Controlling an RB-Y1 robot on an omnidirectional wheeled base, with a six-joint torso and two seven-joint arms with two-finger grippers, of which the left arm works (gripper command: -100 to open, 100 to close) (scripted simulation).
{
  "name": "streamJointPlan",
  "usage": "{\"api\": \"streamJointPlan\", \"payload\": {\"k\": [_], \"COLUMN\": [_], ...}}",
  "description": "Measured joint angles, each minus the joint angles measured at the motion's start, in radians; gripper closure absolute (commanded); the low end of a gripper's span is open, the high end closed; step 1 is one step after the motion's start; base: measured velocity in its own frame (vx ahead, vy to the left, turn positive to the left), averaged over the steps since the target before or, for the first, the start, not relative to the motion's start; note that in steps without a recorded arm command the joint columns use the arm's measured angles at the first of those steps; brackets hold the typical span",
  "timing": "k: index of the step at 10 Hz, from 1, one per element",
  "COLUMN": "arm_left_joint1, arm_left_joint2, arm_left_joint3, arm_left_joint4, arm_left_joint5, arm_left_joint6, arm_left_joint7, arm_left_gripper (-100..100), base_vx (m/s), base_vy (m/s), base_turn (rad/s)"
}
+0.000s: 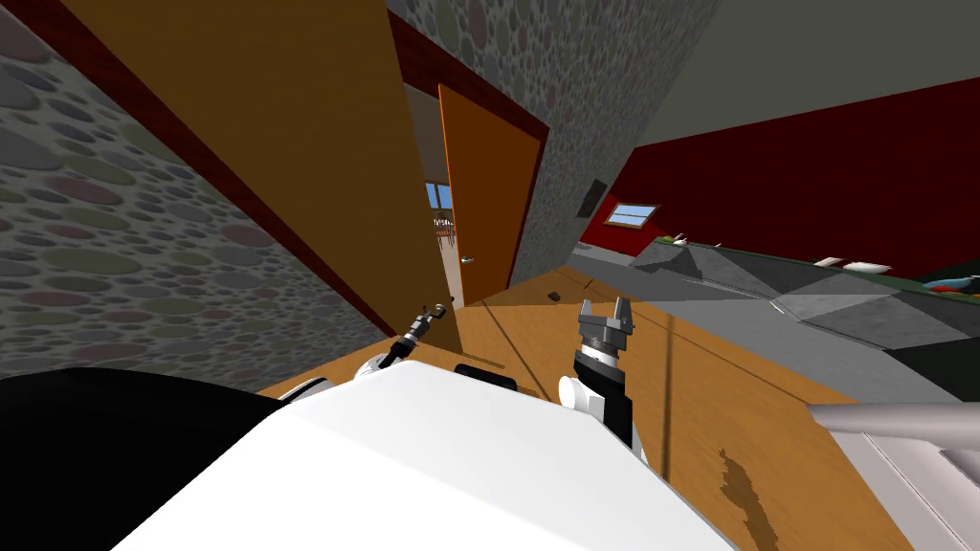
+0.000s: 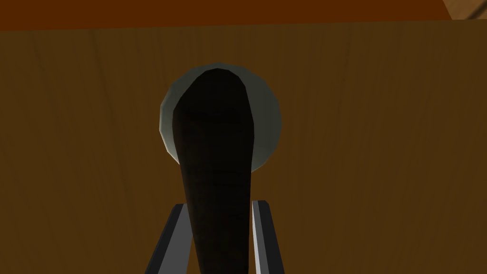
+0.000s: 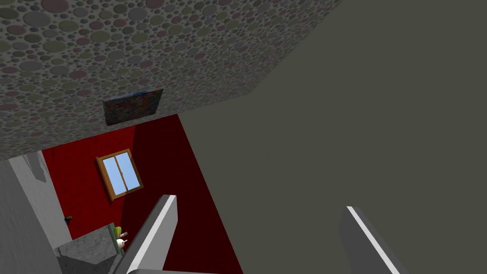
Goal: Pull the door open
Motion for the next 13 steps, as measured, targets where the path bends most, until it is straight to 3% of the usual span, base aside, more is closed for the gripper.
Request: {"api": "streamJointPlan", "payload": {"k": [1, 3, 4, 7, 9, 10, 12, 13], "arm_left_joint1": [-0.002, 0.01, 0.038, 0.051, 0.04, 0.05, 0.087, 0.092], "arm_left_joint2": [0.0, 0.017, 0.028, 0.034, 0.041, 0.049, 0.062, 0.064], "arm_left_joint3": [-0.001, -0.001, 0.0, -0.009, -0.013, -0.016, -0.023, -0.028], "arm_left_joint4": [0.001, 0.022, -0.009, 0.019, 0.08, 0.084, 0.06, 0.071], "arm_left_joint5": [0.0, 0.007, 0.011, 0.011, 0.014, 0.017, 0.019, 0.019], "arm_left_joint6": [0.002, -0.033, -0.035, -0.066, -0.124, -0.146, -0.161, -0.176], "arm_left_joint7": [0.0, 0.011, 0.015, 0.025, 0.037, 0.042, 0.053, 0.057], "arm_left_gripper": [100, 100, 100, 100, 100, 100, 100, 100], "base_vx": [-0.07, -0.172, -0.131, -0.08, -0.162, -0.182, -0.144, -0.063], "base_vy": [0.019, 0.038, 0.035, 0.026, 0.059, 0.075, 0.06, 0.027], "base_turn": [-0.228, -0.197, -0.072, -0.091, -0.22, -0.165, -0.11, -0.014]}}
